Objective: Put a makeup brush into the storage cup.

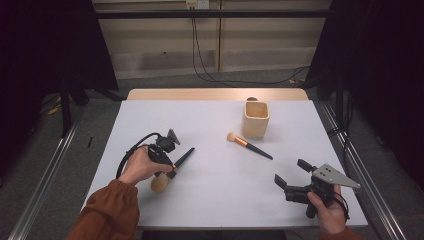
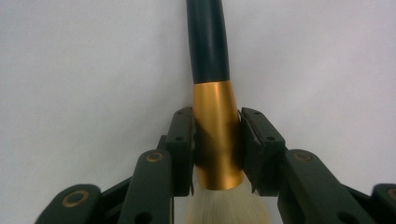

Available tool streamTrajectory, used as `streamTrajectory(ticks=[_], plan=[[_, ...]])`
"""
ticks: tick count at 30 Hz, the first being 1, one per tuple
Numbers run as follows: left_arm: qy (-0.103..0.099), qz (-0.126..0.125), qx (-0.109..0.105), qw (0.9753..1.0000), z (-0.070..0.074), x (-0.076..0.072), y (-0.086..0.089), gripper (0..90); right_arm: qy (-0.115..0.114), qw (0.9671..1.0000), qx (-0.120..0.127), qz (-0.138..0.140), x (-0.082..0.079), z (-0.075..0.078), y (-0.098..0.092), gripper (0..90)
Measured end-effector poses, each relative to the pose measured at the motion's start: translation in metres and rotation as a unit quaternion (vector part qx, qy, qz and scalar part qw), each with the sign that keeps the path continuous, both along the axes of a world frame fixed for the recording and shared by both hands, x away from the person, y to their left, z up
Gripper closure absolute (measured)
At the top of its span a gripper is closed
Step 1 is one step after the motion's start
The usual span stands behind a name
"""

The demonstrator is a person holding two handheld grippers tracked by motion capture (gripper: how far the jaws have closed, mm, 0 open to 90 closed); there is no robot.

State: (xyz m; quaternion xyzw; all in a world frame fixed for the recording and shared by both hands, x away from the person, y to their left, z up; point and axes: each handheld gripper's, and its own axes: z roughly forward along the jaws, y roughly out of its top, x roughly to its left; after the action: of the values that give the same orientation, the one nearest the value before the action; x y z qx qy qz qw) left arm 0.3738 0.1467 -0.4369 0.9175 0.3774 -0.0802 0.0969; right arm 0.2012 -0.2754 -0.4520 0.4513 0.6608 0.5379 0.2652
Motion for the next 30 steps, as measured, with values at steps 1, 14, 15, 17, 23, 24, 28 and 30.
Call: streamTrajectory(ticks=[1, 14, 15, 17, 23, 24, 28, 30], plan=[[-0.003, 0.001, -0.003, 1.0000, 0.001, 0.000, 0.001, 66.5, 0.000, 1.0000, 0.000, 0.000, 0.000, 0.000, 0.000, 0.4], [-0.065, 0.026, -0.069, 0.9951, 0.018, -0.001, 0.018, 66.6, 0.000, 1.0000, 0.002, -0.002, 0.000, 0.000, 0.000, 0.4], [-0.065, 0.026, -0.069, 0.9951, 0.018, -0.001, 0.018, 66.6, 0.000, 1.0000, 0.002, -0.002, 0.000, 0.000, 0.000, 0.4], [-0.069, 0.033, -0.084, 0.9935, 0.021, -0.001, 0.021, 66.5, 0.000, 1.0000, 0.002, -0.002, 0.000, 0.000, 0.000, 0.4], [-0.093, 0.043, -0.118, 0.9877, 0.022, -0.004, 0.029, 66.5, 0.000, 1.0000, 0.004, -0.002, 0.000, 0.000, 0.000, 0.4], [-0.093, 0.043, -0.118, 0.9877, 0.022, -0.004, 0.029, 66.5, 0.000, 1.0000, 0.003, -0.002, 0.000, 0.000, 0.000, 0.4], [-0.115, 0.036, -0.134, 0.9837, 0.022, -0.006, 0.033, 66.5, 0.000, 1.0000, 0.004, -0.003, 0.000, 0.000, 0.000, 0.4], [-0.123, 0.041, -0.147, 0.9806, 0.022, -0.007, 0.035, 66.5, 0.000, 1.0000, 0.005, -0.002, 0.000, 0.000, 0.000, 0.4]])
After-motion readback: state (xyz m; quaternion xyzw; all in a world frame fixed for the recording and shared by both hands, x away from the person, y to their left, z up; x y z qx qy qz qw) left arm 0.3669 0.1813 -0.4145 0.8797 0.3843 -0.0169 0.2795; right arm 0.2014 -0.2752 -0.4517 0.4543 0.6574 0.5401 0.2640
